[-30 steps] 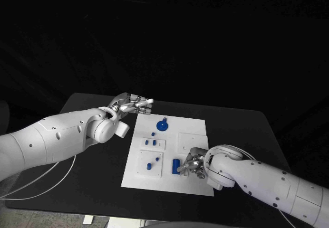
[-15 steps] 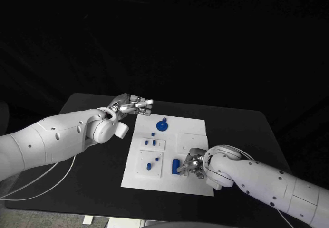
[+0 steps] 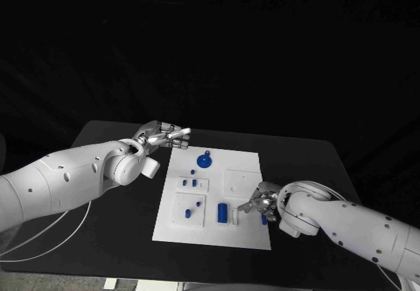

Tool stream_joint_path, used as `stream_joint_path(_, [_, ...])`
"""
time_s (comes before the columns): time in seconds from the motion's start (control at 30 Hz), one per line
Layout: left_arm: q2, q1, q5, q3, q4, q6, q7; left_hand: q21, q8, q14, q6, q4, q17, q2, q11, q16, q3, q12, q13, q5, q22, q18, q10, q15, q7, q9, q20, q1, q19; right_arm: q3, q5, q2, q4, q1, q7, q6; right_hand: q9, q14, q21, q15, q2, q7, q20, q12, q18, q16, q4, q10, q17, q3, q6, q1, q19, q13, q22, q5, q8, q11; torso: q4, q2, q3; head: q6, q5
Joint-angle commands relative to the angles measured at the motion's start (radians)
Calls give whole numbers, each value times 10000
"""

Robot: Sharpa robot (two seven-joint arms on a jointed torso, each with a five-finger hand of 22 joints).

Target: Assemble the parts on the task board

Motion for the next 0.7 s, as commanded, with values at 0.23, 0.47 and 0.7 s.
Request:
stream_joint_path(0.23, [-95,-2,14,4,146,-7,180,62,41,30,-51,-73,0,105,-17,-18,-40,-17,11,-24,17,52,-8,6,-5,5,-15,-7,24,124,115,-792,-243,-2,-175,832,-100,-6,78,-23,-57,88,-11,12,98,50,6,21,-32,44,-276,169,564,184,431,-452,-3,49,13,22,14,100,-319])
stream_joint_path(0.47, [-202,-9,-2,3,189,-23,176,90,59,13,-18,-180,-5,138,-15,-21,-76,-16,11,-24,24,46,-18,12,-15,7,-11,-57,-7,141,-417,-1013,-346,-44,-339,802,-164,-8,110,-11,-268,97,6,15,109,84,149,35,-61,167,-261,85,564,181,423,-723,-2,57,12,7,5,25,-367])
stream_joint_path(0.7, [-228,-11,-25,3,211,-12,146,97,58,7,-4,-169,-2,137,-14,-19,-55,-16,11,-26,25,45,-21,13,-17,6,-10,-54,-17,145,-829,-949,-443,-249,-436,761,-150,-19,130,-7,-544,100,10,14,108,102,515,34,-90,416,-241,102,565,178,405,-1022,2,62,53,4,-12,-5,-422])
